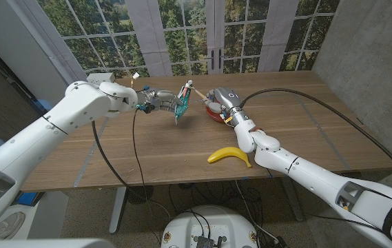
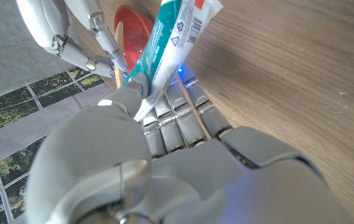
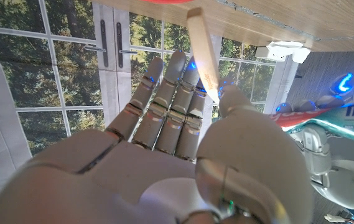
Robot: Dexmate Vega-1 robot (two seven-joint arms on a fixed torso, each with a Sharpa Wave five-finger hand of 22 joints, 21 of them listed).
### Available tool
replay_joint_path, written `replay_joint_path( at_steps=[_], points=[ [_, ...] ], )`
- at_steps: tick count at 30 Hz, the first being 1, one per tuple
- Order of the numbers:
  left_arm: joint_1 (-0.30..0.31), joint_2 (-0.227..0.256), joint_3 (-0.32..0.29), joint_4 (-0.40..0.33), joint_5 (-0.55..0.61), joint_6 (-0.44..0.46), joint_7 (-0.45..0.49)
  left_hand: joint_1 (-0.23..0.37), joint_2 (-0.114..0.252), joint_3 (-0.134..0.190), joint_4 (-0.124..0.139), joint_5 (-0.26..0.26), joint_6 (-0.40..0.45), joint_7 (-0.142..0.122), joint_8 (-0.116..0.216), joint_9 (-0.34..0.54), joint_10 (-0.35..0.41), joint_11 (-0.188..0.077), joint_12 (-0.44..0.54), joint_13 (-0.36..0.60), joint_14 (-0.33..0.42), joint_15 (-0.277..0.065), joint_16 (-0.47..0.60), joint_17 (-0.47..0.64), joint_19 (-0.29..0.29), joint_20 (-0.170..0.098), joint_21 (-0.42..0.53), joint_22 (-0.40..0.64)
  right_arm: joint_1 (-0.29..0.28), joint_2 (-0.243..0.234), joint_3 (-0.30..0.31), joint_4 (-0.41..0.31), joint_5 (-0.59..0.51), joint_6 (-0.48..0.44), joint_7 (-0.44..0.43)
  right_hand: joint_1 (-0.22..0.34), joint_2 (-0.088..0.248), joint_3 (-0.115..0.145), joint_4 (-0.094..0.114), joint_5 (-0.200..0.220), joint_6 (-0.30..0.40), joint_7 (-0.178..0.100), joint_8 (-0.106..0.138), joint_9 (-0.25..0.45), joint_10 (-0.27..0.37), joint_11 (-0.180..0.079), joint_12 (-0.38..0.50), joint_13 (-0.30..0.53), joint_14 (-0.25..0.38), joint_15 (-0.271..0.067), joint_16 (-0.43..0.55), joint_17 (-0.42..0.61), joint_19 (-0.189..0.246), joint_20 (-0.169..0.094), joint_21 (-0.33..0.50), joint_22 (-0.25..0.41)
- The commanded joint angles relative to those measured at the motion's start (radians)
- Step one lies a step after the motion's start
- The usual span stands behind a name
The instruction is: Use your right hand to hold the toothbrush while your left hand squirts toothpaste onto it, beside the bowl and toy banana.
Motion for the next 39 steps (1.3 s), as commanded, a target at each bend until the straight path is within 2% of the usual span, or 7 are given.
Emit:
replay_joint_path(
  at_steps=[1,5,13,23,31,33,39],
  points=[
    [0.038,-0.004,-0.036,0.045,-0.119,-0.081,-0.061,-0.01,-0.002,0.0,0.005,0.006,0.01,0.011,-0.004,0.002,0.02,-0.013,0.003,0.003,0.013,-0.117,0.003,0.005,0.009,0.001,0.008,0.003,0.013,0.012,-0.02,0.044,-0.022,0.011,-0.031,0.04,0.031,0.008,0.0,0.007,0.019,-0.01,0.003,0.004,0.038,-0.028,-0.001,0.003,0.012,-0.093,-0.006,0.002,-0.006,-0.08,0.007,0.002],
    [0.063,-0.016,-0.056,0.064,-0.171,-0.099,-0.061,-0.011,-0.002,0.001,0.003,0.006,0.011,0.013,-0.005,0.002,0.021,-0.013,0.002,0.002,0.016,-0.119,0.003,0.006,0.013,0.003,0.012,0.003,0.013,0.011,-0.023,0.048,-0.023,0.018,-0.039,0.041,0.03,0.007,-0.001,0.007,0.02,-0.01,0.003,0.004,0.039,-0.029,-0.001,0.003,0.013,-0.093,-0.007,0.003,-0.006,-0.081,0.009,0.002],
    [0.113,-0.059,-0.106,0.098,-0.302,-0.107,-0.005,-0.012,-0.004,0.003,-0.002,0.007,0.014,0.018,-0.008,0.0,0.029,-0.007,0.0,-0.003,0.029,-0.121,0.005,0.007,0.022,0.001,0.024,0.003,0.011,0.008,-0.023,0.05,-0.021,0.029,-0.051,0.041,0.03,0.008,-0.001,0.008,0.022,-0.011,0.002,0.003,0.043,-0.028,-0.003,0.002,0.016,-0.094,-0.009,0.005,-0.007,-0.081,0.014,0.001],
    [0.115,-0.071,-0.12,0.119,-0.394,-0.082,0.051,-0.033,-0.005,0.01,0.003,0.006,0.049,0.043,-0.012,-0.007,0.065,0.006,0.002,-0.02,0.074,-0.115,0.004,-0.002,0.06,-0.002,0.058,0.002,0.016,0.016,-0.021,0.07,-0.021,0.033,-0.075,0.04,0.029,0.008,-0.001,0.008,0.022,-0.011,0.001,0.003,0.045,-0.029,-0.005,0.001,0.016,-0.093,-0.015,0.007,-0.01,-0.083,0.02,0.0],
    [0.083,-0.061,-0.084,0.16,-0.394,-0.085,-0.023,-0.057,-0.006,0.014,0.011,0.004,0.079,0.058,-0.013,-0.013,0.083,0.012,0.001,-0.032,0.102,-0.11,0.0,-0.01,0.074,-0.005,0.076,0.0,0.021,0.019,-0.025,0.079,-0.02,0.035,-0.077,0.04,0.028,0.008,-0.001,0.008,0.022,-0.011,0.0,0.002,0.042,-0.03,-0.005,0.005,0.017,-0.093,-0.017,0.009,-0.012,-0.083,0.023,0.0],
    [0.075,-0.059,-0.076,0.167,-0.39,-0.086,-0.035,-0.068,-0.004,0.014,0.016,0.003,0.086,0.059,-0.014,-0.014,0.091,0.021,0.002,-0.036,0.108,-0.11,-0.002,-0.013,0.075,-0.005,0.081,0.0,0.021,0.019,-0.026,0.08,-0.019,0.036,-0.078,0.04,0.028,0.008,-0.001,0.008,0.022,-0.012,0.0,0.002,0.043,-0.03,-0.006,0.004,0.018,-0.094,-0.018,0.01,-0.012,-0.084,0.024,0.0],
    [0.051,-0.054,-0.052,0.185,-0.367,-0.095,-0.082,-0.083,-0.003,0.017,0.02,0.001,0.106,0.064,-0.014,-0.018,0.109,0.017,0.003,-0.043,0.124,-0.112,-0.004,-0.017,0.081,-0.003,0.09,-0.002,0.023,0.021,-0.028,0.083,-0.017,0.036,-0.078,0.04,0.028,0.008,-0.001,0.008,0.023,-0.011,0.0,0.002,0.044,-0.03,-0.007,0.004,0.018,-0.093,-0.02,0.011,-0.013,-0.084,0.028,0.0]
  ],
)
